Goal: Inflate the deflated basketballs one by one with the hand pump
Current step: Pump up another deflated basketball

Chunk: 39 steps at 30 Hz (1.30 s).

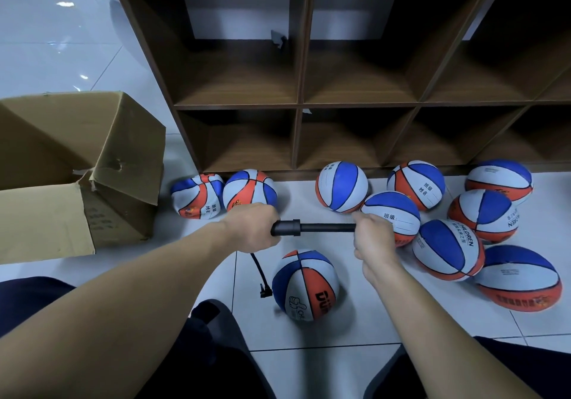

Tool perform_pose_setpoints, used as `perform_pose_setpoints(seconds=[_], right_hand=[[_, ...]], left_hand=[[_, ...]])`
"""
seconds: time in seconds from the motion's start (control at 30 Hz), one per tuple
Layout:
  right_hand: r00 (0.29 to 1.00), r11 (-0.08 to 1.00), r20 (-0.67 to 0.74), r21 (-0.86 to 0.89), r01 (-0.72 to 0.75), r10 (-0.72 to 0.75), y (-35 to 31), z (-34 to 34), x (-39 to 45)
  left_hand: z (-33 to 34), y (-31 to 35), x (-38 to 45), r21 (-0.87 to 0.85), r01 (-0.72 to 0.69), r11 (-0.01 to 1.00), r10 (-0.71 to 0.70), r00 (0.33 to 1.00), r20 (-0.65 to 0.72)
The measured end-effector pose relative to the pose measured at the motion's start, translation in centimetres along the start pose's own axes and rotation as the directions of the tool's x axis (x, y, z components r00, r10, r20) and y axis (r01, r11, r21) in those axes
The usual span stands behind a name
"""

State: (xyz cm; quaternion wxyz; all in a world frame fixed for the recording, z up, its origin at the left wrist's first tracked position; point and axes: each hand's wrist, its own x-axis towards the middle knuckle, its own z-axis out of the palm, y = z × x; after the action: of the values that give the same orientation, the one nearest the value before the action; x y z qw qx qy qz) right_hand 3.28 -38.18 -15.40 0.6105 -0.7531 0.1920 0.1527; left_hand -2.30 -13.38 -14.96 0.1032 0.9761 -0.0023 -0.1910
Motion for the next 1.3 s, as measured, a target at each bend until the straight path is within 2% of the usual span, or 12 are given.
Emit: perform_pose_setpoints(seconds=[0.27,0.37,0.63,1.03,1.3], right_hand=[[0.998,0.999,-0.06,0.031,-0.009,0.011,0.3,-0.1,0.3],[0.998,1.0,-0.065,-0.007,0.02,-0.02,0.6,0.6,-0.5],[0.983,0.968,0.019,-0.169,0.183,-0.183,0.6,3.0,-3.1],[0.974,0.958,0.148,-0.207,0.198,-0.17,0.8,3.5,-3.3],[0.961,0.918,0.041,-0.285,0.275,-0.275,-1.0,-1.0,0.0]], left_hand=[[0.2,0.1,0.1,0.042,-0.005,0.999,0.005,1.0,0.011],[0.1,0.7,-0.1,0.058,-0.01,0.998,0.01,1.0,0.01],[-0.4,3.4,-0.2,0.045,-0.038,0.998,0.039,0.999,-0.01],[-0.1,3.6,-0.1,0.029,-0.088,0.996,0.089,0.996,-0.026],[-0.1,-0.4,-0.2,-0.035,-0.011,0.999,0.011,1.0,-0.007]])
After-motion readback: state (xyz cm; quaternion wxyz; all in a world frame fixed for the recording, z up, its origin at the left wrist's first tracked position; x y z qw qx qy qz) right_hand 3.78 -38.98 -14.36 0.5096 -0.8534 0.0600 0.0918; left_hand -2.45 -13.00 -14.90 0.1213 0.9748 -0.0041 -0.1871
